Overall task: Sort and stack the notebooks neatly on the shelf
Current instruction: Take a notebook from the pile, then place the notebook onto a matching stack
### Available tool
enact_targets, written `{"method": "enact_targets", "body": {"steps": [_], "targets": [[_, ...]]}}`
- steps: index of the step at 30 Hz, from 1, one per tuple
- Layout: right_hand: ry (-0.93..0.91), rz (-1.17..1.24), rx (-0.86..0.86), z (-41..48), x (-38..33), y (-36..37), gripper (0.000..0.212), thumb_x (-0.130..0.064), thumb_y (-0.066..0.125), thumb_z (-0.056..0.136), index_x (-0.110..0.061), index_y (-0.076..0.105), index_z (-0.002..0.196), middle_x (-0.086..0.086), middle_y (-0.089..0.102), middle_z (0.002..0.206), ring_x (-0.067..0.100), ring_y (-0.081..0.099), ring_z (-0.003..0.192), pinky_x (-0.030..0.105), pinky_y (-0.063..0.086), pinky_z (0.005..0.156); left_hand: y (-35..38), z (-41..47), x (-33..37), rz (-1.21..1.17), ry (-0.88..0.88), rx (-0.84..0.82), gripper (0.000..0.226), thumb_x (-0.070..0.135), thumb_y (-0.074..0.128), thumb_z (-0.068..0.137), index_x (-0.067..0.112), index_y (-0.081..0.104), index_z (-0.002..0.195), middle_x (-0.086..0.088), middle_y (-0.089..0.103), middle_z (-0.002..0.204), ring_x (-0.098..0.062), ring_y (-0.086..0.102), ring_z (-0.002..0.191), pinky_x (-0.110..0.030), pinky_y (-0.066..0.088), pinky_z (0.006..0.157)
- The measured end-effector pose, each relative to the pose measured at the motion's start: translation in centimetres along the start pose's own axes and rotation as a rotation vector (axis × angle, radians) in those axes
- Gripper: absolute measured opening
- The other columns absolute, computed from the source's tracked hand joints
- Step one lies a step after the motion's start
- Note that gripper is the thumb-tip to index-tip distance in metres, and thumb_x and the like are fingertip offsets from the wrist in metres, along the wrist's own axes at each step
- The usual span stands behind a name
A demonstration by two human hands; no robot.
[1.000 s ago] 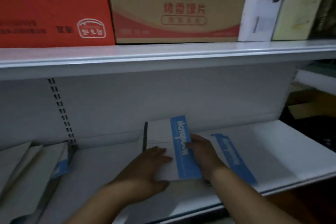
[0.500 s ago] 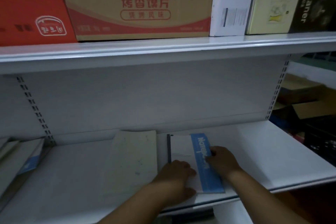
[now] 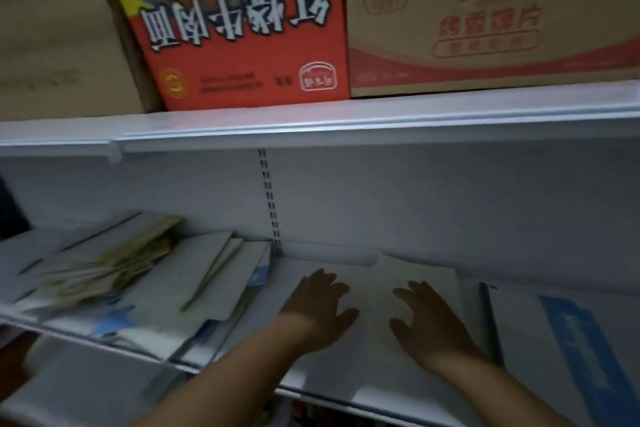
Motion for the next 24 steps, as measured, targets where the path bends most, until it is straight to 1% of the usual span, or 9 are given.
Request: {"method": "enact_targets", "body": {"steps": [4, 7, 10, 12, 15, 17, 20, 22, 24], "targets": [[-0.091, 0.032, -0.054, 1.9, -7.7, 4.9, 0.045, -0.036, 0.047, 0.094, -0.029, 0.038, 0.137, -0.007, 0.027, 0.152, 0.01, 0.022, 0.141, 0.018, 0.018, 0.111, -1.3, -2.5, -9.7, -0.013, -0.105, 0.056, 0.058, 0.05, 0.04, 0.093, 0.023, 0.03, 0.143, 0.001, 0.019, 0.155, -0.018, 0.01, 0.145, -0.027, 0.011, 0.116], [-0.119, 0.125, -0.093, 3.5, -13.7, 8.3, 0.036, -0.032, 0.054, 0.09, -0.027, 0.053, 0.126, -0.006, 0.052, 0.133, 0.009, 0.05, 0.119, 0.017, 0.036, 0.098, -3.2, -4.4, -16.1, -0.03, -0.098, 0.147, 0.066, 0.056, 0.033, 0.087, 0.018, 0.038, 0.14, -0.003, 0.03, 0.151, -0.017, 0.021, 0.142, -0.021, 0.018, 0.112], [-0.086, 0.301, -0.123, 5.4, -18.8, 11.3, 0.026, -0.024, 0.052, 0.091, -0.016, 0.063, 0.113, 0.003, 0.066, 0.112, 0.016, 0.062, 0.099, 0.024, 0.046, 0.087, -4.6, -6.1, -23.1, -0.123, -0.172, 0.255, 0.087, 0.069, 0.023, 0.069, 0.02, 0.037, 0.14, 0.0, 0.026, 0.153, -0.013, 0.017, 0.144, -0.012, 0.011, 0.11], [-0.025, 0.507, -0.142, 6.5, -21.0, 13.4, 0.024, -0.02, 0.054, 0.09, -0.012, 0.064, 0.11, 0.007, 0.069, 0.1, 0.019, 0.066, 0.085, 0.028, 0.052, 0.079, -4.7, -6.5, -27.3, -0.15, -0.241, 0.254, 0.102, 0.071, 0.011, 0.057, 0.02, 0.036, 0.141, 0.0, 0.024, 0.154, -0.014, 0.015, 0.145, -0.018, 0.01, 0.113], [0.106, 0.761, -0.2, 7.7, -23.3, 16.3, 0.013, -0.015, 0.056, 0.09, -0.013, 0.059, 0.103, 0.002, 0.066, 0.083, 0.015, 0.064, 0.064, 0.021, 0.053, 0.058, -3.5, -6.8, -30.1, -0.071, -0.265, 0.114, 0.101, 0.075, 0.006, 0.062, 0.021, 0.027, 0.145, -0.002, 0.016, 0.157, -0.019, 0.008, 0.146, -0.036, 0.008, 0.118], [0.2, 0.841, -0.205, 8.4, -24.0, 17.2, 0.01, -0.016, 0.056, 0.091, -0.008, 0.06, 0.095, 0.006, 0.065, 0.075, 0.018, 0.062, 0.06, 0.027, 0.053, 0.061, -2.3, -7.2, -29.9, -0.028, -0.214, 0.082, 0.116, 0.084, -0.003, 0.052, 0.022, 0.022, 0.147, -0.003, 0.014, 0.158, -0.019, 0.009, 0.146, -0.038, 0.005, 0.118], [0.288, 0.845, -0.233, 9.3, -23.9, 17.7, 0.027, -0.023, 0.057, 0.091, 0.003, 0.063, 0.089, 0.015, 0.068, 0.082, 0.026, 0.066, 0.069, 0.034, 0.056, 0.07, -1.7, -8.2, -28.0, -0.053, -0.11, 0.137, 0.093, 0.069, 0.008, 0.064, 0.027, 0.03, 0.144, -0.001, 0.023, 0.156, -0.016, 0.017, 0.144, -0.033, 0.007, 0.118], [0.319, 0.871, -0.275, 9.3, -23.8, 18.2, 0.028, -0.022, 0.059, 0.089, 0.002, 0.062, 0.103, 0.017, 0.068, 0.099, 0.027, 0.067, 0.083, 0.033, 0.058, 0.069, -2.0, -8.9, -26.8, -0.123, -0.045, 0.167, 0.072, 0.06, 0.024, 0.076, 0.028, 0.041, 0.138, 0.0, 0.034, 0.151, -0.017, 0.026, 0.14, -0.028, 0.018, 0.115], [0.357, 0.973, -0.352, 8.9, -23.8, 19.0, 0.026, -0.012, 0.058, 0.089, -0.001, 0.059, 0.113, 0.018, 0.066, 0.108, 0.025, 0.066, 0.086, 0.028, 0.058, 0.061, -2.4, -9.1, -26.7, -0.202, -0.032, 0.204, 0.054, 0.049, 0.041, 0.085, 0.029, 0.047, 0.135, 0.006, 0.039, 0.148, -0.014, 0.029, 0.139, -0.023, 0.025, 0.111]]}}
Point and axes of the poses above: each hand's wrist, its own z-axis towards the middle knuckle, its own y-axis out of the palm, x = y × z, the point moved 9 cm from there along z, towards the middle knuckle
